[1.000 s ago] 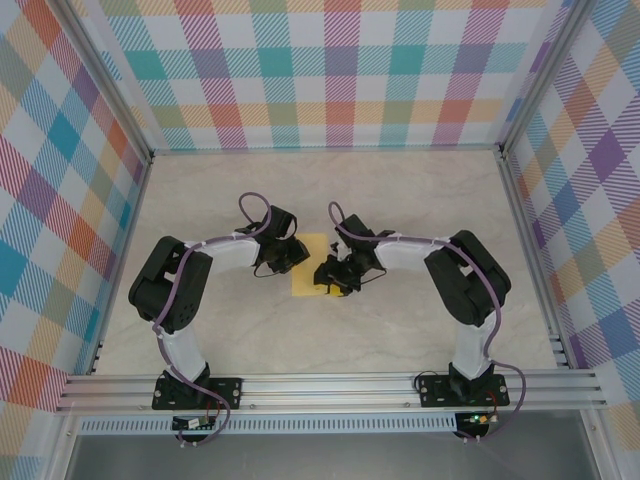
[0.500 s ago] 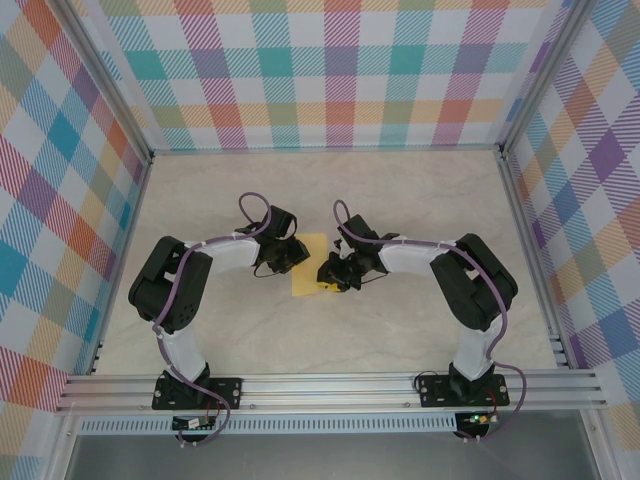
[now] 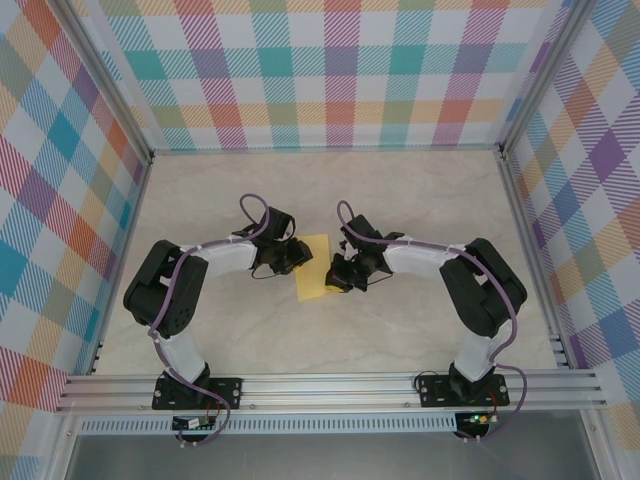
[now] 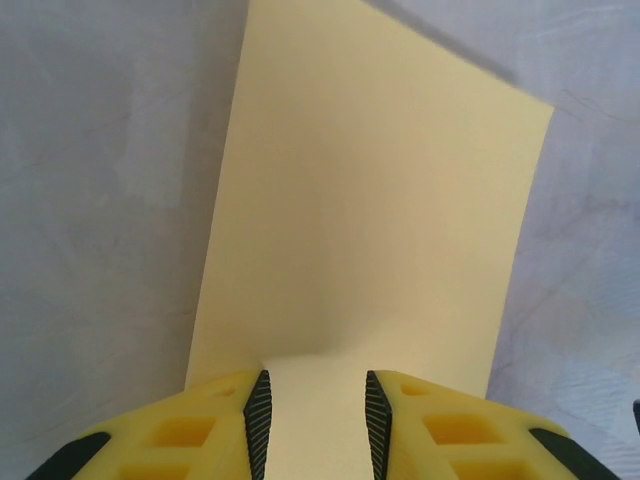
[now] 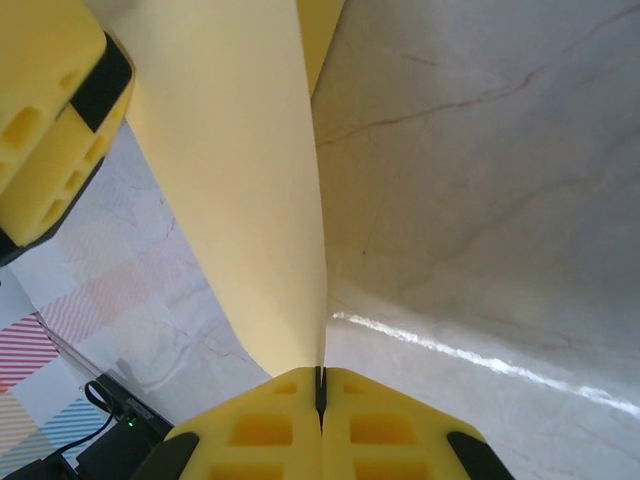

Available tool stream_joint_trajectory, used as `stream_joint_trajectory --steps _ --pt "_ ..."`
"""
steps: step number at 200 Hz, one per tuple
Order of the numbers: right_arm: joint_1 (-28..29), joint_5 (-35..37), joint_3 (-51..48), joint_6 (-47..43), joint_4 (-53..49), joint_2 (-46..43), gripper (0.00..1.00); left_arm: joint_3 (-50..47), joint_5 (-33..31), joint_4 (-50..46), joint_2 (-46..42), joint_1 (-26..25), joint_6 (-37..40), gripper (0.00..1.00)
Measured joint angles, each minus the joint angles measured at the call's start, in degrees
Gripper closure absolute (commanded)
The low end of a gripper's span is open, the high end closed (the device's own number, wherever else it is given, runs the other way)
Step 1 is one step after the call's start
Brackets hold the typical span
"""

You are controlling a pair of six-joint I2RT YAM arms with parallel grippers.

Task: Fold a paper plane with a square sheet of paper (pick it up from the middle)
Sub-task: Third fold the triangle at the center of the table.

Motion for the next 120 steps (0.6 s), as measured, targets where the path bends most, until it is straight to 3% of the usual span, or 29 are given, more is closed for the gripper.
stream_joint_trajectory --steps 51,93,120 --pt "0.0 0.0 -0.8 -1.3 -4.0 -0.6 0.96 0.2 0.0 1.2 0.2 0.0 1.9 0.70" --pt "0.0 -0.1 -0.8 -1.0 -3.5 -0.6 0.80 1.4 -0.9 0.9 2.7 0.0 3.4 0.73" --pt "0.0 -0.6 -0.8 -0.6 -1.6 -0.6 0.82 1.8 -1.3 0.6 3.2 0.0 3.9 0.73"
